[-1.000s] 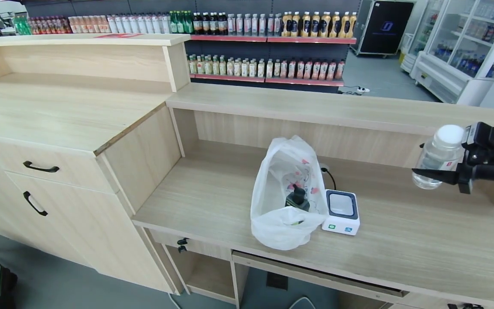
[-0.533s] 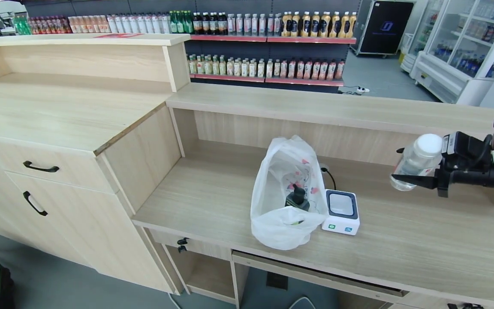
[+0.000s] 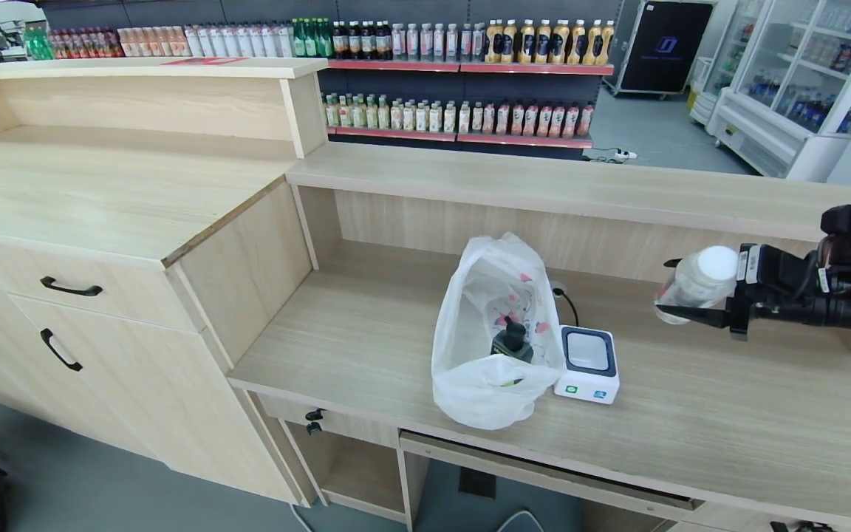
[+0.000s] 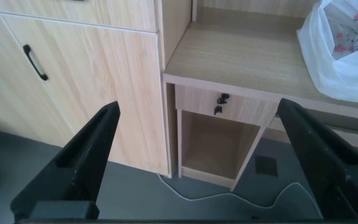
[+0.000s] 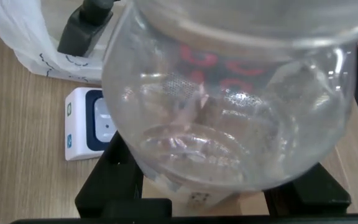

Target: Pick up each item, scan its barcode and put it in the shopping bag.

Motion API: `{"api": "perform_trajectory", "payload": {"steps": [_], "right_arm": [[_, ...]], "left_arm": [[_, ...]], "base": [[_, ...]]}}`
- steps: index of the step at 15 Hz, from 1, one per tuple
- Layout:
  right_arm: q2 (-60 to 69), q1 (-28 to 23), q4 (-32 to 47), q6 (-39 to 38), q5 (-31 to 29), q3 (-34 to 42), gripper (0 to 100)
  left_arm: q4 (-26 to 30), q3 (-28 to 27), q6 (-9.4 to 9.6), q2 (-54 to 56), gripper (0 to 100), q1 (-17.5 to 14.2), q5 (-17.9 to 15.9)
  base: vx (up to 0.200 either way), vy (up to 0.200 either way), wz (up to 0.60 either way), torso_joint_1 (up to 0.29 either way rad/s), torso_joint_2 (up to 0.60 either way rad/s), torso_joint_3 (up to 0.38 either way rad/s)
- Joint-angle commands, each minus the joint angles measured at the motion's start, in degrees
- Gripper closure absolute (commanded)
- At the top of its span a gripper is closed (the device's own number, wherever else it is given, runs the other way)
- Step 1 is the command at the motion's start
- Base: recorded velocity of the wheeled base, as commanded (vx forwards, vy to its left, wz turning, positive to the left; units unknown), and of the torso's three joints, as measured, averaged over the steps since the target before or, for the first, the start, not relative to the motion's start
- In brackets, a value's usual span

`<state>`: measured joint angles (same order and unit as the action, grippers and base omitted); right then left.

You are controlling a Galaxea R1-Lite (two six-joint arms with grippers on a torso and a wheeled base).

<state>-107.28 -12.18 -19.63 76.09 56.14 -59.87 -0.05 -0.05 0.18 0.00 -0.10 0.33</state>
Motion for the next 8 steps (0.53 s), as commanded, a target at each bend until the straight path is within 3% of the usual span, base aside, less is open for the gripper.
{"api": "perform_trajectory", "payload": {"steps": [1,8], "right_arm": [[-0.65,0.05,-0.24,0.11,0.11,0.45,100],[-3.99,0.14,-2.26,0.2,0.38,-0.16,100]], "left_arm": [[-0.04,-0.04,-0.01,0.0,0,0.01,0.02],[-0.04,0.05,-0.01,0.0,0,0.01,0.02]], "base": [[0.0,0.0,0.0,0.0,0.0,0.0],[0.0,0.0,0.0,0.0,0.0,0.0]]}}
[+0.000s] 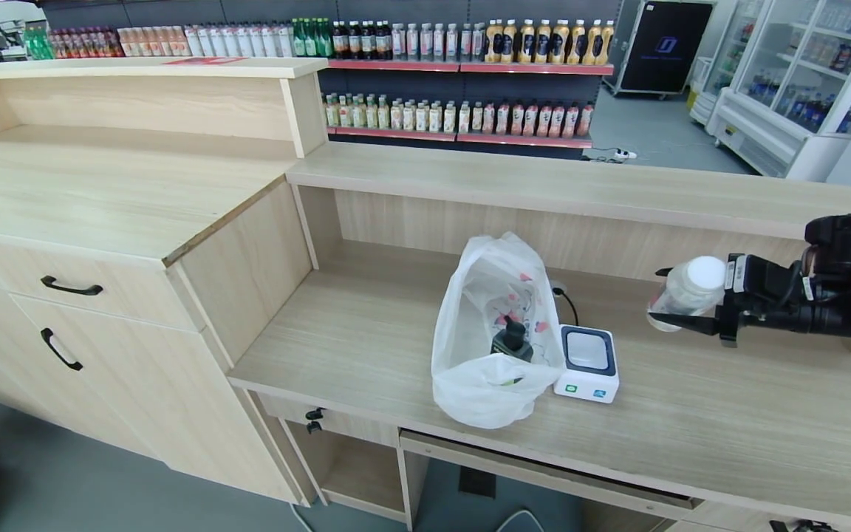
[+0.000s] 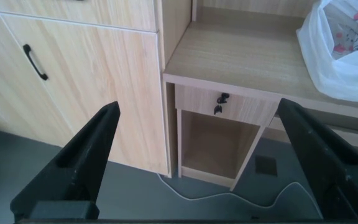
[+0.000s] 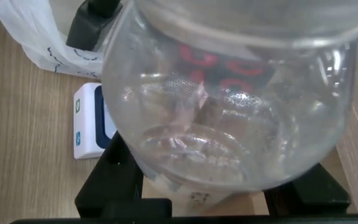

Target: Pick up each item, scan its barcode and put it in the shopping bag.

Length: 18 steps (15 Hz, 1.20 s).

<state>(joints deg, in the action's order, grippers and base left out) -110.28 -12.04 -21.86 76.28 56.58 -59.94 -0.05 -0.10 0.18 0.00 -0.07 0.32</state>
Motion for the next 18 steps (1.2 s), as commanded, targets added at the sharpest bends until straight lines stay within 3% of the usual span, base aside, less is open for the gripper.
{"api": "perform_trajectory", "payload": {"steps": [1,18], "right_arm": [[-2.31,0.09,-1.61,0.1,0.82,-0.35,100],[-8.46,2.38,-3.02,0.1,3.54,-4.13,100]], "left_arm": [[-0.04,0.1,-0.01,0.0,0,-0.01,0.03],[-0.04,0.1,-0.01,0.0,0,-0.01,0.03]], "base": [[0.0,0.0,0.0,0.0,0.0,0.0],[0.0,0.0,0.0,0.0,0.0,0.0]]}}
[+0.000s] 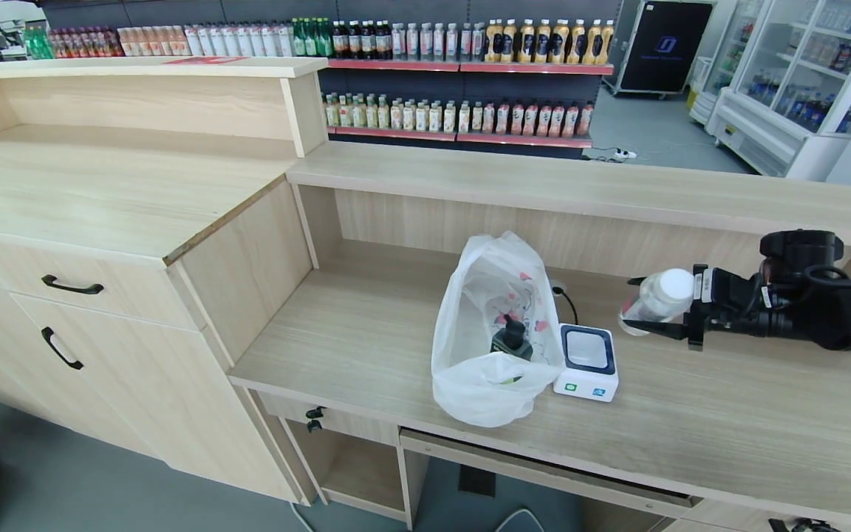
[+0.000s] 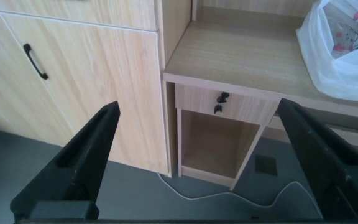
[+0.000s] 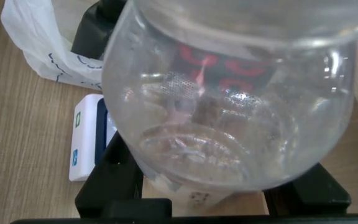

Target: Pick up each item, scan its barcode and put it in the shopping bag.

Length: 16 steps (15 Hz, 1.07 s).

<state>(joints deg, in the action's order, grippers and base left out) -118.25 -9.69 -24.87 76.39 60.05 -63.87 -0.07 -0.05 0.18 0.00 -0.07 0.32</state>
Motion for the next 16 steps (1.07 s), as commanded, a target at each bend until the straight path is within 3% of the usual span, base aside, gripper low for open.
{"api": "perform_trajectory", "payload": {"steps": [1,16], "right_arm": [[-0.67,0.02,-0.09,-0.01,0.15,-0.38,100],[-6.73,2.66,-0.36,-0.01,2.09,-6.53,100]], "left_arm": [[-0.01,-0.04,-0.01,0.0,0,-0.01,0.03],[-0.01,-0.04,-0.01,0.0,0,-0.01,0.03]], "base": [[0.0,0.0,0.0,0.0,0.0,0.0],[0.0,0.0,0.0,0.0,0.0,0.0]]}}
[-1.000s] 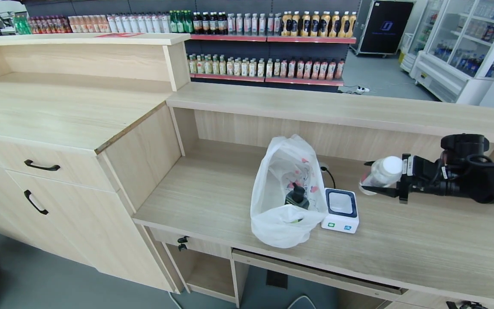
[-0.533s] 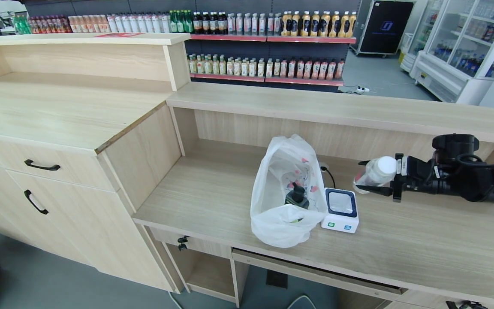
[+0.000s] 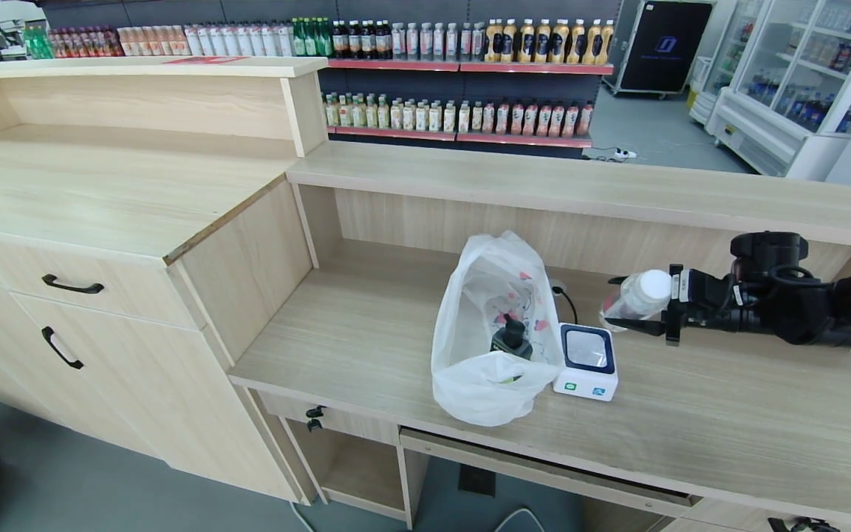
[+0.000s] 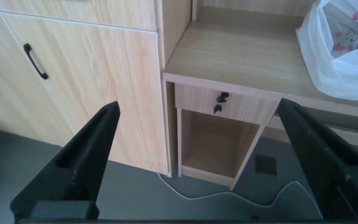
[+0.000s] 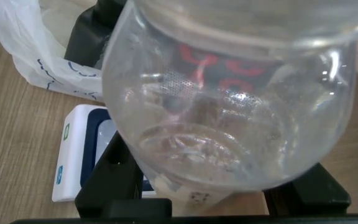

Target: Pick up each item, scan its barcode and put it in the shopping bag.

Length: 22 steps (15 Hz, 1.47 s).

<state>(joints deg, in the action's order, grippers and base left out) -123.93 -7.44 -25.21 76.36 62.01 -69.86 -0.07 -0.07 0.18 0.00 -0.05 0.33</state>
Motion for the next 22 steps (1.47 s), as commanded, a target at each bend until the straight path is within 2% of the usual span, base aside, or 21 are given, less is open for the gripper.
{"api": "perform_trajectory", "payload": {"steps": [1,22], "right_arm": [[-1.49,0.67,-0.01,0.02,0.13,-1.15,100],[-6.06,2.07,-1.77,0.1,4.17,-6.25,100]], "left_arm": [[-0.01,0.07,-0.01,0.0,0,-0.04,0.02],[-0.01,-0.01,-0.01,0.0,0,-0.04,0.02]], "base": [[0.0,0.0,0.0,0.0,0.0,0.0],[0.0,0.0,0.0,0.0,0.0,0.0]]}}
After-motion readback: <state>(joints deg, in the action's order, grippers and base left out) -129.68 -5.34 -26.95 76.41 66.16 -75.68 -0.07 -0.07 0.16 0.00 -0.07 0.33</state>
